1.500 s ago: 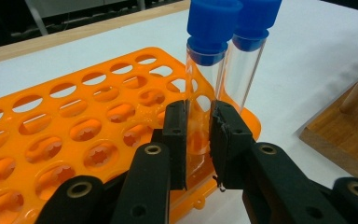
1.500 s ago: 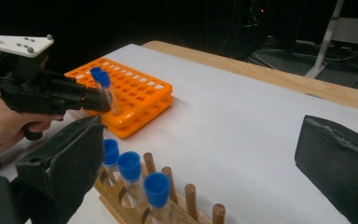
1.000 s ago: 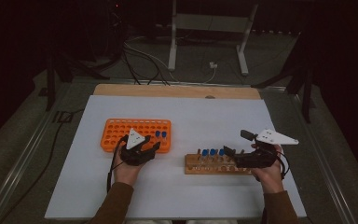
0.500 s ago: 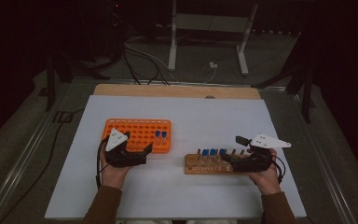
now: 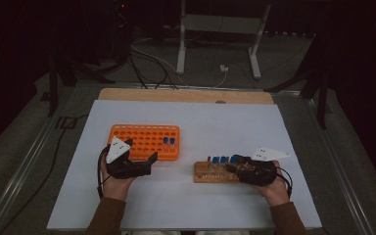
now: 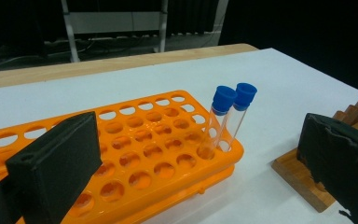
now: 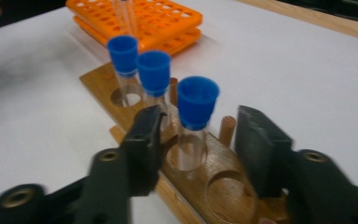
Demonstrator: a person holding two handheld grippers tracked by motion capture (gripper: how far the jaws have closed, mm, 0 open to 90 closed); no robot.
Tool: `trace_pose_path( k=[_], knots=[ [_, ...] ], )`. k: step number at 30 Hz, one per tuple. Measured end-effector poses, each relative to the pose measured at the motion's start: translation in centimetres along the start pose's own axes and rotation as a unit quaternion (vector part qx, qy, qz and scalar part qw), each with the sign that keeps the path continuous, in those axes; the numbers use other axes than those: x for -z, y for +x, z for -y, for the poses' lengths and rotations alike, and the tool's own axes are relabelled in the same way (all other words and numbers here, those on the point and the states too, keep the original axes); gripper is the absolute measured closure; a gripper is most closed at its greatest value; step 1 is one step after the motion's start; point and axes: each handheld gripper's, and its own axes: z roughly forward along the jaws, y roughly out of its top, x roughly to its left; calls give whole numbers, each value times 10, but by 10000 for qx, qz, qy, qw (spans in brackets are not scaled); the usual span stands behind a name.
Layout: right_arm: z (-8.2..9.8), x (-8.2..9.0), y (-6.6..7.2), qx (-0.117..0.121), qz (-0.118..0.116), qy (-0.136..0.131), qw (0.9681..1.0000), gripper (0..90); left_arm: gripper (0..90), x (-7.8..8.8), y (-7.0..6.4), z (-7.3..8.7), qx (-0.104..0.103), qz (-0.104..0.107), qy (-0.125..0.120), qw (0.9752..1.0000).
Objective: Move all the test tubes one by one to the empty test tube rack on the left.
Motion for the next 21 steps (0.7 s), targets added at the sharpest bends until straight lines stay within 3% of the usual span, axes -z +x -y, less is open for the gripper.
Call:
trace_pose_path(
  k=[7, 12, 21],
  knots=[
    [1, 2, 3, 267, 195, -55, 9994, 709, 6, 2, 1, -1, 35, -14, -2, 10000],
    [0, 2, 6, 409, 153, -38, 9990, 753, 6, 3, 3, -1, 91, -33, 15, 10000],
    [-1, 2, 8, 457, 132, -27, 9989, 766, 6, 5, 4, -3, 101, -11, -6, 9999]
  ],
)
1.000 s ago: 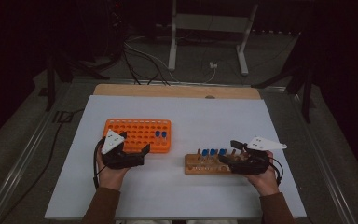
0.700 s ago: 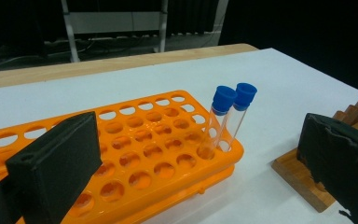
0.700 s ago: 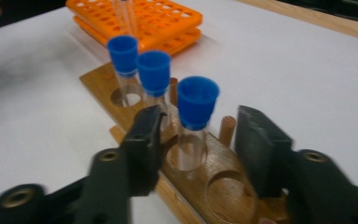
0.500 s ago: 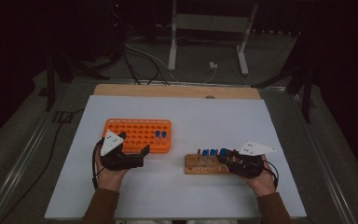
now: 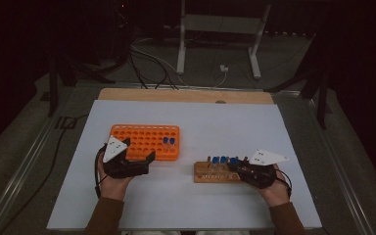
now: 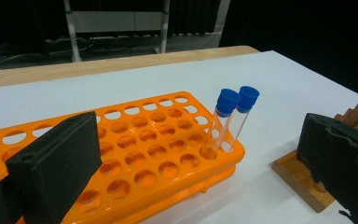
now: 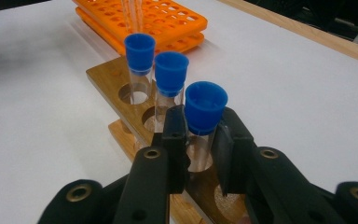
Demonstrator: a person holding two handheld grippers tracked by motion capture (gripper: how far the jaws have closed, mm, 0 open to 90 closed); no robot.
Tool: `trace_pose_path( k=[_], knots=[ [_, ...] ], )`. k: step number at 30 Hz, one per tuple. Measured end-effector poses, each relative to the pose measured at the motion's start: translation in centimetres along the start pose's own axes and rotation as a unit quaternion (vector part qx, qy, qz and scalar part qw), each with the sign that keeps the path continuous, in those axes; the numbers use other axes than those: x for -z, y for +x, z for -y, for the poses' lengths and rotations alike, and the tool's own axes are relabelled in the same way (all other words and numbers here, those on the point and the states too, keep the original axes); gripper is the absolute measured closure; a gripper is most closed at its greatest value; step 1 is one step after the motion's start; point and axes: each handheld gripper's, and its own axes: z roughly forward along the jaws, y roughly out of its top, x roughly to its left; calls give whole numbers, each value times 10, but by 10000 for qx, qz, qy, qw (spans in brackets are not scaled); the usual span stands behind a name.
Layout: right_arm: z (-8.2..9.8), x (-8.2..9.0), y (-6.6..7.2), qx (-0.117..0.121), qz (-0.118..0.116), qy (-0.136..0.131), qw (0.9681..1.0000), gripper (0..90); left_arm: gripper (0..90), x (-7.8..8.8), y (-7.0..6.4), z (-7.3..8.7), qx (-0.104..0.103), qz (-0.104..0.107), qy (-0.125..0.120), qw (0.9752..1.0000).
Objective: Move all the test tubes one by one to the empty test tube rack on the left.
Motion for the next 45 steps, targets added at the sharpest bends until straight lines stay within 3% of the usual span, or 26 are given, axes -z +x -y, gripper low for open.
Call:
trace_pose_path(
  k=[11, 16, 22, 36, 45],
  knots=[
    [-9, 6, 2, -22, 26, -89, 10000, 767, 6, -1, 0, -1, -39, 17, 73, 10000],
    [-18, 13, 2, -59, 73, -82, 9999, 767, 7, -3, 1, -1, 9, 107, 135, 9999],
    [-28, 25, -2, -162, 66, -190, 9997, 767, 7, -5, 0, 0, -75, 217, 146, 9996],
    [-48, 37, -5, -210, 56, -395, 9990, 767, 7, -6, 2, 0, -124, 293, 51, 9995],
    [-52, 40, -10, -299, 154, -519, 9981, 768, 12, -1, 3, -1, -59, 223, -182, 9996]
  ],
)
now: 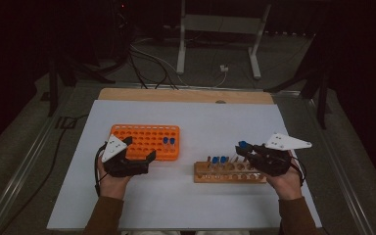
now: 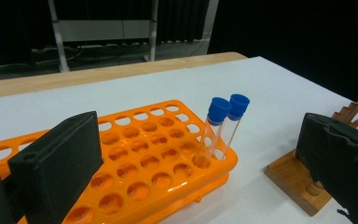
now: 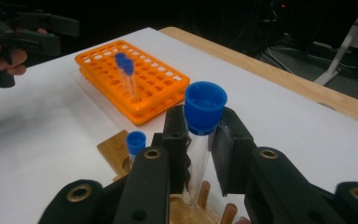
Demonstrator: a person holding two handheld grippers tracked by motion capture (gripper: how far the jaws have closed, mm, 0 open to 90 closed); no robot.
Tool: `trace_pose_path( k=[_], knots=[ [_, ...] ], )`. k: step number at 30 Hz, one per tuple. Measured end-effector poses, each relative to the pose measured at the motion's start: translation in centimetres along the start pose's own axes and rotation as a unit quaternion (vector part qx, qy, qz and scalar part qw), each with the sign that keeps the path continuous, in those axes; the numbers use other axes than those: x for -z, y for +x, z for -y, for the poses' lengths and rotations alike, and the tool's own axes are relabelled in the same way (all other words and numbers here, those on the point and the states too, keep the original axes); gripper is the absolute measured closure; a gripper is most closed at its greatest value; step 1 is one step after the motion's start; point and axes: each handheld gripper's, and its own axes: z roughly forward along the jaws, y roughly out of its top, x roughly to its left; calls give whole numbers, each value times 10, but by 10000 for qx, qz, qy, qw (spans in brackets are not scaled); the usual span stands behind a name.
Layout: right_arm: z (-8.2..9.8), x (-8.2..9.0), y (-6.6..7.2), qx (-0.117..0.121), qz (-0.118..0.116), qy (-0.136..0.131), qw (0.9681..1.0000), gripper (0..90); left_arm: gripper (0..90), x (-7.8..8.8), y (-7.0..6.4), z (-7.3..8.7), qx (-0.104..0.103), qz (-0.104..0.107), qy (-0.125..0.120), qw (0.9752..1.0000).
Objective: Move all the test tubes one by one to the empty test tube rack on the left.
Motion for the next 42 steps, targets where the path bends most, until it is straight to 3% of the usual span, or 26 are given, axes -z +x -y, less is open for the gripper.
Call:
trace_pose_path(
  k=[20, 42],
  knots=[
    [-17, -19, -1, -110, 23, -183, 9998, 768, 15, 6, 0, -4, -13, -330, -29, 9995],
    [-34, -39, 7, -98, -40, -284, 9995, 768, 10, 5, 0, -4, -42, -321, 49, 9995]
  ],
)
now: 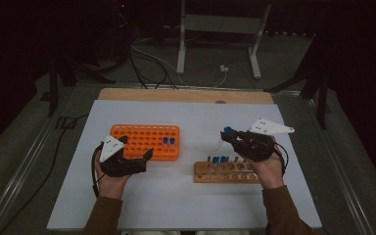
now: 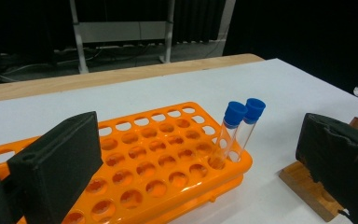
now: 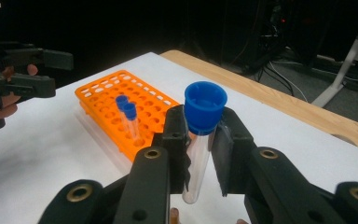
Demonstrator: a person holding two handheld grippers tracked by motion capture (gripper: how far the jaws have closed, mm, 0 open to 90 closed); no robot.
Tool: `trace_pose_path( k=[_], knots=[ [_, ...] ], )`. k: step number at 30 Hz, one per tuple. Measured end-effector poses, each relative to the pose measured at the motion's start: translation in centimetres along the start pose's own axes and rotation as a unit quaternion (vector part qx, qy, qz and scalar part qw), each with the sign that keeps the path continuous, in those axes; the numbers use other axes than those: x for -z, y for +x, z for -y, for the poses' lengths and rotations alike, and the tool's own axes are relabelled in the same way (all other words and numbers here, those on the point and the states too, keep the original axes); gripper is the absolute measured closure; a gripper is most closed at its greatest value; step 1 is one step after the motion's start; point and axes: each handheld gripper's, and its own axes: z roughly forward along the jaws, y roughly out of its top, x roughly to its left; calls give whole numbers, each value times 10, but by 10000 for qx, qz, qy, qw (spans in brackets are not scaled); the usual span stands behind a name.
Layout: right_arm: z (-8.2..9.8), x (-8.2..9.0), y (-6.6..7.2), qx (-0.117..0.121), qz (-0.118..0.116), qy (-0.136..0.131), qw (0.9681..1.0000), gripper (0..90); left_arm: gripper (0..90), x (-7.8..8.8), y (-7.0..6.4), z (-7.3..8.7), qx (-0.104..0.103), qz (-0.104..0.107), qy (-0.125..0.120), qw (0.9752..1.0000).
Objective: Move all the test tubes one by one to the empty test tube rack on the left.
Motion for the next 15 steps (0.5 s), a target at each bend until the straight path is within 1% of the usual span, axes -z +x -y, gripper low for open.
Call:
trace_pose_path(
  k=[4, 6, 15],
  knots=[
    [-2, -6, 4, 9, -47, 9, 10000, 768, 10, 0, -1, -1, -53, 2, 6, 10000],
    [-3, -9, 6, 8, -71, 14, 10000, 768, 10, 0, -2, -1, -41, 13, -6, 10000],
    [-6, -24, 17, 4, -185, 63, 9998, 767, 10, -3, -6, -4, -112, 145, 9, 9998]
  ],
)
